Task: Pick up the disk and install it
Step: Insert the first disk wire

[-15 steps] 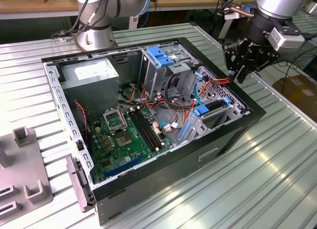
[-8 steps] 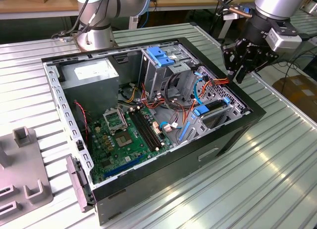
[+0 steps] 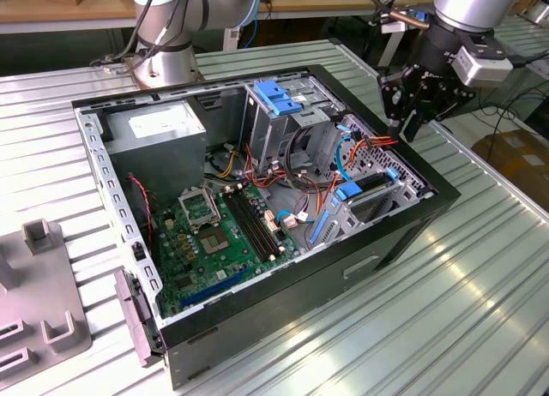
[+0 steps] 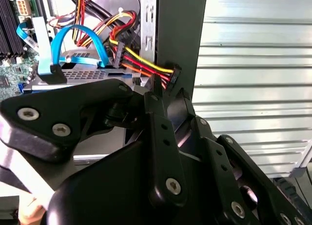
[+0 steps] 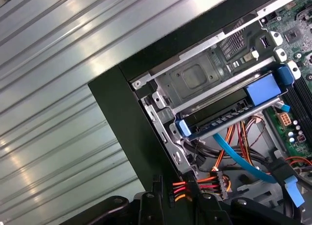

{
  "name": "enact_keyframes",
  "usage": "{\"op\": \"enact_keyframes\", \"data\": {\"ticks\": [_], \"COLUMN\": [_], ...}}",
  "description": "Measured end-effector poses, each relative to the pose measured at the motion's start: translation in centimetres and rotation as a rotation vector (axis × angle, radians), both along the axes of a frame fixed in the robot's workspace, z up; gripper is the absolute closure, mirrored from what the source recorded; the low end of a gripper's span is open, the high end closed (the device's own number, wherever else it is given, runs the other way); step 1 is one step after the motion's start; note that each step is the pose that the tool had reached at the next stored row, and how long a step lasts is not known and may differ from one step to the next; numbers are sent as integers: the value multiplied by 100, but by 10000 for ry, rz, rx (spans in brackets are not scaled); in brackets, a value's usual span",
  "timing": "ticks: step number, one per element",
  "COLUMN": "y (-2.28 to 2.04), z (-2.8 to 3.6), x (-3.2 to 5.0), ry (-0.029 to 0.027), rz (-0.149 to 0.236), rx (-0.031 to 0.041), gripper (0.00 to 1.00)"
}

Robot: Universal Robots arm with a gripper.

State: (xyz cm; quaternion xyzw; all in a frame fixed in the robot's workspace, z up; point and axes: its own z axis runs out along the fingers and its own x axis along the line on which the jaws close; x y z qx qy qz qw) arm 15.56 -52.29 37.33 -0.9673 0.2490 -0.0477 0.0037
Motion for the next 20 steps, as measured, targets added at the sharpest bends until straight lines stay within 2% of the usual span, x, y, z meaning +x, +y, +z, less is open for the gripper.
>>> {"op": "enact_keyframes", "data": {"ticks": [8,11,12,13,20], "y": [52,55,56,56,56], "z": [-50,-57,-63,-73,-71], "x": [33,38,41,42,44], "ry": [0,0,0,0,0], "rz": [-60,-65,-65,-65,-87], "rx": [0,-2,-1,-4,3], "gripper": [67,67,69,82,84]}}
